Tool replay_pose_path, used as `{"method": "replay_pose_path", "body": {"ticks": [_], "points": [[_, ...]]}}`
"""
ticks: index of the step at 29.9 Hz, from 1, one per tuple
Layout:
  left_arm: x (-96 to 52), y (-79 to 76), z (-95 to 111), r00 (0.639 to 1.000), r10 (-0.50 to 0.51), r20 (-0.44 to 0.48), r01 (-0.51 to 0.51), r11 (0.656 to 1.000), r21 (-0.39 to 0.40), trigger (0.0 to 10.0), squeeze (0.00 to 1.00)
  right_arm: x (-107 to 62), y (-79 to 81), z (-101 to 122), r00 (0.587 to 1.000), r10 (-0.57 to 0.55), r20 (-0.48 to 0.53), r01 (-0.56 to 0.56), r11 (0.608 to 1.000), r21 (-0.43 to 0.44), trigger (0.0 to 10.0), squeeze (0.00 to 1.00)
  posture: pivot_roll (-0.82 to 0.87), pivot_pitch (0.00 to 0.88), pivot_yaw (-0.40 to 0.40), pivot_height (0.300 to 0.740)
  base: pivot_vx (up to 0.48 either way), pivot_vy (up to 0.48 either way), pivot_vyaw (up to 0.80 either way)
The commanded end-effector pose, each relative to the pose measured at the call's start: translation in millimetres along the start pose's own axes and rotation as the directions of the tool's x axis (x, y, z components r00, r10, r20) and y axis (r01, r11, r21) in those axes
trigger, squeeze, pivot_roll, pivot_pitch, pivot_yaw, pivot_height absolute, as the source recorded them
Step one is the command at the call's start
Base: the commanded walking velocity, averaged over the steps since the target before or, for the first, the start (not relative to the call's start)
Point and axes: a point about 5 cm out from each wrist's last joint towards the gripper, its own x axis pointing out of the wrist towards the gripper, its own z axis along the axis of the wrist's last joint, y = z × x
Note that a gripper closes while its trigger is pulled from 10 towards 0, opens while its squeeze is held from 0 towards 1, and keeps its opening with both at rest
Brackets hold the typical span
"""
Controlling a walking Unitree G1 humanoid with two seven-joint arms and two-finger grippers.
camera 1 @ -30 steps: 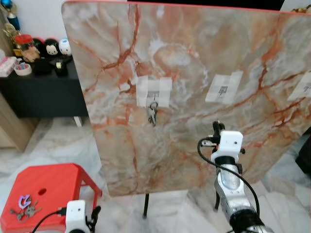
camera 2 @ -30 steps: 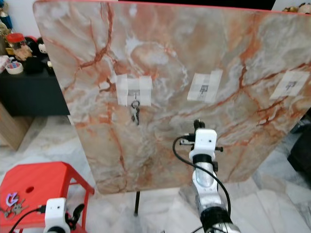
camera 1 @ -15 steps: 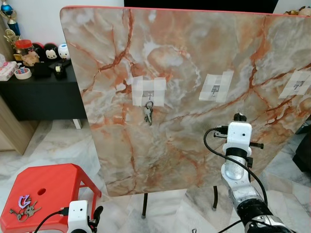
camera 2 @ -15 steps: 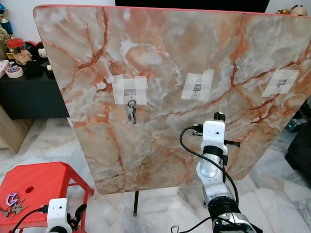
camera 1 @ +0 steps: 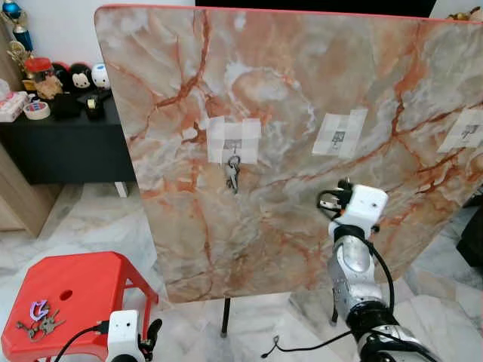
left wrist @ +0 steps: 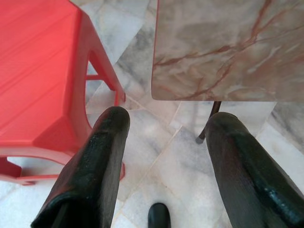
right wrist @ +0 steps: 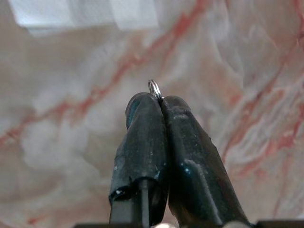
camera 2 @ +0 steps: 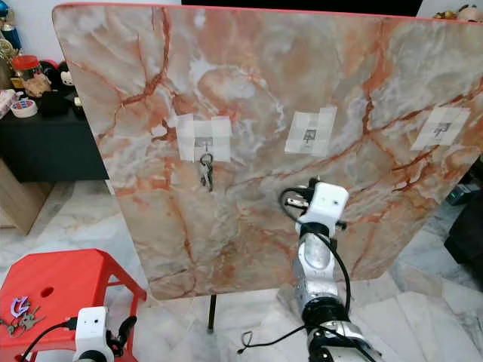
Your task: Hang keys on a hook
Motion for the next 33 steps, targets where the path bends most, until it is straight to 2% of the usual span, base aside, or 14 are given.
{"method": "replay_pose_path", "body": {"ticks": [1,2,6,8,16,18,21,23,26,33], "points": [[-2.6,-1.2,-7,1.0,-0.011,-0.028,0.011,1.0,0.021,10.0,0.0,-2.4,-10.0,-5,1.0,-0.017,-0.024,0.016,1.0,-0.008,10.0,0.0,0.04,0.0,-0.089,0.74,0.0,0.0,0.0],[-2.6,0.1,-6,1.0,-0.006,-0.024,0.007,1.0,0.014,10.0,0.0,-6.7,-16.5,-12,0.998,-0.026,-0.053,0.025,1.0,-0.016,10.0,0.0,0.04,0.0,-0.089,0.74,0.0,0.0,0.0],[-1.7,3.6,-3,1.0,0.014,-0.006,-0.014,1.0,-0.019,10.0,0.0,-12.4,-22.3,-18,0.997,-0.03,-0.065,0.028,0.999,-0.032,10.0,0.0,0.04,0.0,-0.089,0.74,0.0,0.0,0.0],[-1.5,3.4,-2,1.0,0.01,-0.007,-0.01,1.0,-0.013,10.0,0.0,-15.0,-23.7,-21,0.997,-0.013,-0.071,0.013,1.0,-0.007,10.0,0.0,0.04,0.0,-0.089,0.74,0.0,0.0,0.0],[-1.7,2.7,-6,0.999,0.01,-0.035,-0.01,1.0,-0.006,10.0,0.0,-17.1,-19.6,-22,0.997,0.0,-0.073,0.0,1.0,0.002,10.0,0.0,0.04,0.0,-0.09,0.74,0.0,0.0,0.0],[-2.0,4.5,-9,0.998,0.016,-0.068,-0.016,1.0,0.004,10.0,0.0,-17.7,-17.2,-22,0.997,0.012,-0.071,-0.013,1.0,-0.01,10.0,0.0,0.04,0.0,-0.09,0.74,0.0,0.0,0.0],[-4.4,8.4,-16,0.993,0.026,-0.111,-0.024,1.0,0.02,10.0,0.0,-18.2,-15.6,-22,0.998,0.022,-0.066,-0.023,1.0,-0.02,10.0,0.0,0.05,0.0,-0.087,0.74,0.0,0.0,0.0],[-11.6,20.1,-26,0.985,0.072,-0.159,-0.068,0.997,0.034,10.0,0.0,-18.1,-16.1,-21,0.998,0.021,-0.058,-0.022,1.0,-0.022,10.0,0.0,0.04,0.0,-0.081,0.74,0.0,0.0,0.0],[-15.8,26.2,-30,0.98,0.09,-0.175,-0.085,0.996,0.032,10.0,0.0,-17.7,-17.8,-21,0.998,0.015,-0.056,-0.017,0.999,-0.031,10.0,0.0,0.04,0.0,-0.081,0.74,0.0,0.0,0.0],[-15.7,25.3,-30,0.982,0.085,-0.17,-0.084,0.996,0.018,10.0,0.0,-18.0,-15.6,-22,0.998,0.019,-0.06,-0.02,0.999,-0.026,10.0,0.0,0.05,0.0,-0.082,0.74,0.0,0.0,0.0]]}}
